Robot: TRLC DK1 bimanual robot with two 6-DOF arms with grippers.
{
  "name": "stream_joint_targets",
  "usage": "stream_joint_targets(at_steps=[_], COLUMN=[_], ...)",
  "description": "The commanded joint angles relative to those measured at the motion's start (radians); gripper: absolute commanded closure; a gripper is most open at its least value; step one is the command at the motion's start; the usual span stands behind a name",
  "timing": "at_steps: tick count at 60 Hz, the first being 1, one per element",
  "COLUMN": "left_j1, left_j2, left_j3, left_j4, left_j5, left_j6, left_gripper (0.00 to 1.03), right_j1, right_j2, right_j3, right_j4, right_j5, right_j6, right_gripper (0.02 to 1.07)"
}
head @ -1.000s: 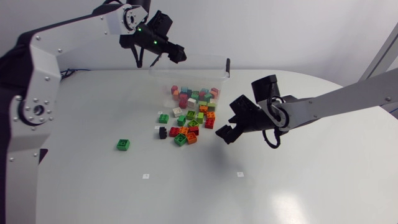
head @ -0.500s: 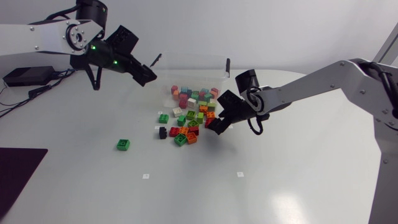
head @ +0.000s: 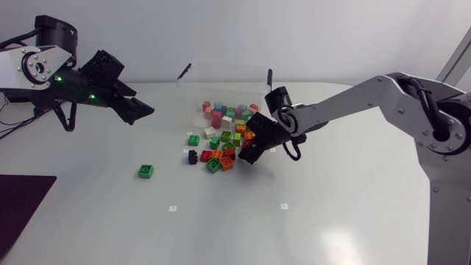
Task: Place the duplo bricks in the container
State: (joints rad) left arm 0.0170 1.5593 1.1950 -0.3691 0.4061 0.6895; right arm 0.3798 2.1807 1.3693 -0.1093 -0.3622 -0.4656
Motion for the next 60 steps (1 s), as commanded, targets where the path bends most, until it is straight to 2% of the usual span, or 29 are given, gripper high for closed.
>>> stream_joint_targets(at_steps=[1,6,25,39,42,50,60], left_j1=[0.021,0.038,0.127,0.158,0.164,0.164,0.152], left_j2=[-0.033,-0.035,0.012,0.068,0.104,0.163,0.228], left_j3=[-0.043,-0.077,-0.146,-0.183,-0.189,-0.186,-0.147], left_j4=[-0.017,-0.025,-0.071,-0.105,-0.114,-0.117,-0.131], left_j5=[0.022,0.039,0.077,0.080,0.082,0.080,0.080], left_j6=[0.058,0.099,0.286,0.461,0.547,0.665,0.768], left_gripper=[0.06,0.06,0.06,0.06,0.06,0.06,0.05], right_j1=[0.011,0.016,0.031,0.031,0.016,0.007,0.007], right_j2=[0.042,0.047,0.077,0.005,-0.055,-0.154,-0.289], right_j3=[0.034,0.045,0.079,0.017,-0.033,-0.128,-0.234], right_j4=[-0.027,-0.038,-0.073,-0.099,-0.098,-0.090,-0.079], right_j5=[0.006,0.008,0.019,0.022,0.022,0.020,0.020], right_j6=[-0.028,-0.028,-0.051,-0.062,-0.064,-0.070,-0.064], right_gripper=[0.21,0.24,0.81,0.81,0.81,0.81,0.81])
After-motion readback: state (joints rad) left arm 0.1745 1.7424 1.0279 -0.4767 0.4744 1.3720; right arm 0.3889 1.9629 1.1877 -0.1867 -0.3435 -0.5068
